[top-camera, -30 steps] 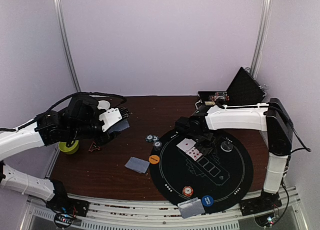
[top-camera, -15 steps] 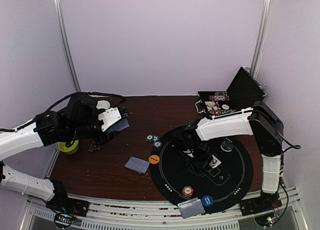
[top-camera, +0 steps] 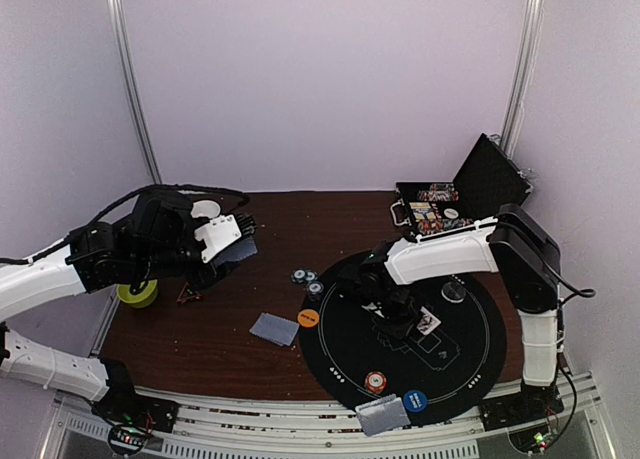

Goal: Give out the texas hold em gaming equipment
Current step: Flop the poker card in the community card area.

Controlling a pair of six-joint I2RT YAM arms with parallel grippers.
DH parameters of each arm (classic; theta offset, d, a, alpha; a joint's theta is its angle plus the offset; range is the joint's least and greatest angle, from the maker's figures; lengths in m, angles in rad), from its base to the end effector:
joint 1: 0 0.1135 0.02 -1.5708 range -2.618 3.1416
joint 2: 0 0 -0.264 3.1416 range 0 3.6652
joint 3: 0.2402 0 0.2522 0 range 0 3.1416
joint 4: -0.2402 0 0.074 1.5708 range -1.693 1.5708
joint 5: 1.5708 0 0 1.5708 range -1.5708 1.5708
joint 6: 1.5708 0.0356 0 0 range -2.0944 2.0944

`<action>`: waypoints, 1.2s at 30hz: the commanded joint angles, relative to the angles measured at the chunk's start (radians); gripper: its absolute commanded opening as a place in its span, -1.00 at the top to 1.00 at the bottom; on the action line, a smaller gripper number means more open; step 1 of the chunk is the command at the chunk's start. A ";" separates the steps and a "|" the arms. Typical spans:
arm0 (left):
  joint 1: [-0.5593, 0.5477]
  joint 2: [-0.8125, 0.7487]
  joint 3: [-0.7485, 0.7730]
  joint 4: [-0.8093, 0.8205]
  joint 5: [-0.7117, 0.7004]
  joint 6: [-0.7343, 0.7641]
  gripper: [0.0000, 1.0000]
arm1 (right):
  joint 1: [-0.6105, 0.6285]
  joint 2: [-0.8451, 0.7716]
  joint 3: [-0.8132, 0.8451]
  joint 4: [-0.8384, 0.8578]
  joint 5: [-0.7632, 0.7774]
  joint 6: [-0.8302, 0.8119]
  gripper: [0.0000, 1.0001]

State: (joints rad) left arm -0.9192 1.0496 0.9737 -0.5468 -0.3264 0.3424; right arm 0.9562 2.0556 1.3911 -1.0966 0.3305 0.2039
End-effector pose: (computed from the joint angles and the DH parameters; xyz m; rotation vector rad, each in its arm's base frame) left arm 0.1454 -0.1719 0.3209 1.1206 1.8421 0.0256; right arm 0.2127 0.2813 0.1375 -1.1704 2.8306 -0.5874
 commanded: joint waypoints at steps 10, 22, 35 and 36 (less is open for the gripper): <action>0.000 -0.019 -0.002 0.040 -0.009 0.006 -0.19 | 0.008 0.043 0.072 0.004 0.008 -0.025 1.00; -0.001 -0.024 -0.003 0.039 -0.007 0.004 -0.19 | 0.016 0.049 0.071 -0.002 -0.043 -0.019 1.00; 0.000 -0.030 -0.007 0.039 -0.013 0.004 -0.19 | 0.023 0.051 0.074 -0.012 -0.045 -0.027 0.64; 0.000 -0.031 -0.006 0.039 -0.013 0.004 -0.19 | 0.025 0.051 0.074 -0.012 -0.047 -0.029 0.58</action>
State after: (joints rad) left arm -0.9192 1.0386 0.9733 -0.5472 -0.3298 0.3428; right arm 0.9661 2.0823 1.4506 -1.0977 0.3222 0.1818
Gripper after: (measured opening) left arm 0.596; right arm 0.171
